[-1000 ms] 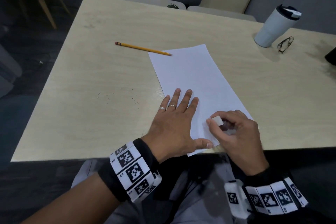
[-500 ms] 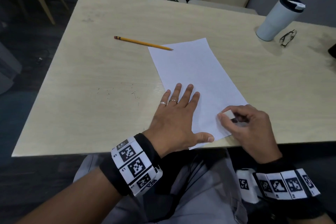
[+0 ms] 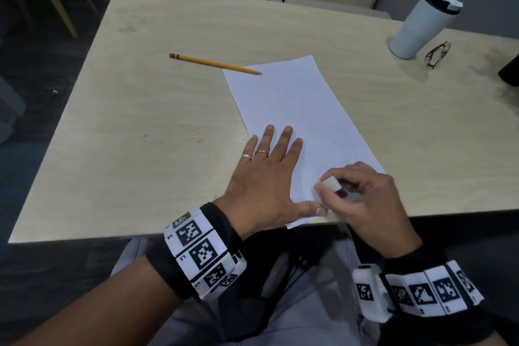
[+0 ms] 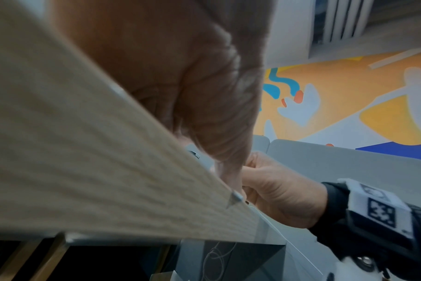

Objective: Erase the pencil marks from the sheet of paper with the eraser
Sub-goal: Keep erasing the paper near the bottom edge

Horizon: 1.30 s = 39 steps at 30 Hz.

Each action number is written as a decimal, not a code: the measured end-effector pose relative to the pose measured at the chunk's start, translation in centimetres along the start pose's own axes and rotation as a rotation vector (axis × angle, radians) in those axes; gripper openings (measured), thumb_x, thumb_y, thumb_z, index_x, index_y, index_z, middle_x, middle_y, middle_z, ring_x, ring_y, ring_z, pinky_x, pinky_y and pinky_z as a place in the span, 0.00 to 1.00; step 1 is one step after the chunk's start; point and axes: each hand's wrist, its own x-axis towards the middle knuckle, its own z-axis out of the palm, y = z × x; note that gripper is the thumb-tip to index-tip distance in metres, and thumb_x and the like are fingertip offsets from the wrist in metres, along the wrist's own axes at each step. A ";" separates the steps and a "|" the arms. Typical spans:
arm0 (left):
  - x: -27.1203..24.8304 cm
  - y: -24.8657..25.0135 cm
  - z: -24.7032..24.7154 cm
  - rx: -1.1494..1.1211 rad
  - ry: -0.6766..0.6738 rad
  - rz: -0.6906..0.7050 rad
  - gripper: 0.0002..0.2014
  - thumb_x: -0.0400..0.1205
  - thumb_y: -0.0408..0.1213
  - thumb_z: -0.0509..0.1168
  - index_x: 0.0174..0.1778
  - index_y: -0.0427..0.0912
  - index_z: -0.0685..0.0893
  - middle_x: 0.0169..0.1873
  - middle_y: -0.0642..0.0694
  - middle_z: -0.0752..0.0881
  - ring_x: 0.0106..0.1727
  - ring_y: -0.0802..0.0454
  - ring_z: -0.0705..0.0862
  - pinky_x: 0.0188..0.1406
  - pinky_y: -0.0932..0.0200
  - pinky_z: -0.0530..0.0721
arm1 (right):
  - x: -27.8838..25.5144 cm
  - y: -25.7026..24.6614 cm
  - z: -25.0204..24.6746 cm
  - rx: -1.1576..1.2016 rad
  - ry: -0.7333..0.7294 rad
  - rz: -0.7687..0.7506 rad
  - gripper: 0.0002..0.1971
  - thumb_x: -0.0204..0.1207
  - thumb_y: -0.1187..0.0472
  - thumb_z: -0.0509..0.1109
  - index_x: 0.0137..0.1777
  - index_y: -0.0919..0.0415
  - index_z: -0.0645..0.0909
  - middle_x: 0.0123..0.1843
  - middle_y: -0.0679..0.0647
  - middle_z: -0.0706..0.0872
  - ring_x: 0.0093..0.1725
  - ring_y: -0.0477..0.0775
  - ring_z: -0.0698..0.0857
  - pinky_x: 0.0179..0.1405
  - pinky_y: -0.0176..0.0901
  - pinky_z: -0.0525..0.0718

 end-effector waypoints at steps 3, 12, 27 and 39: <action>0.1 0.1 -0.1 0.011 -0.010 -0.002 0.63 0.74 0.87 0.50 0.93 0.49 0.34 0.90 0.50 0.26 0.89 0.45 0.22 0.90 0.39 0.31 | 0.2 1.8 -1.1 0.011 0.051 0.050 0.05 0.76 0.62 0.84 0.44 0.51 0.93 0.34 0.46 0.86 0.41 0.54 0.81 0.45 0.56 0.83; 0.1 0.1 0.0 0.005 -0.008 -0.004 0.63 0.74 0.86 0.51 0.93 0.49 0.34 0.90 0.49 0.27 0.89 0.44 0.23 0.90 0.39 0.31 | 0.2 1.5 -1.2 -0.044 0.000 0.009 0.06 0.77 0.63 0.84 0.42 0.51 0.93 0.34 0.46 0.86 0.41 0.54 0.81 0.44 0.43 0.78; -0.1 0.0 -0.2 0.009 -0.009 0.005 0.63 0.74 0.86 0.51 0.93 0.48 0.34 0.91 0.48 0.27 0.89 0.44 0.23 0.91 0.39 0.32 | 0.1 0.4 -1.1 -0.083 0.019 -0.033 0.06 0.76 0.63 0.84 0.42 0.51 0.92 0.34 0.42 0.85 0.42 0.53 0.81 0.45 0.46 0.80; -0.9 0.0 0.8 -0.011 0.174 0.074 0.48 0.86 0.76 0.47 0.95 0.48 0.47 0.93 0.48 0.36 0.92 0.42 0.31 0.92 0.38 0.40 | 0.6 3.4 -1.7 0.056 0.137 0.151 0.05 0.78 0.59 0.84 0.46 0.47 0.93 0.41 0.52 0.88 0.41 0.60 0.86 0.52 0.64 0.87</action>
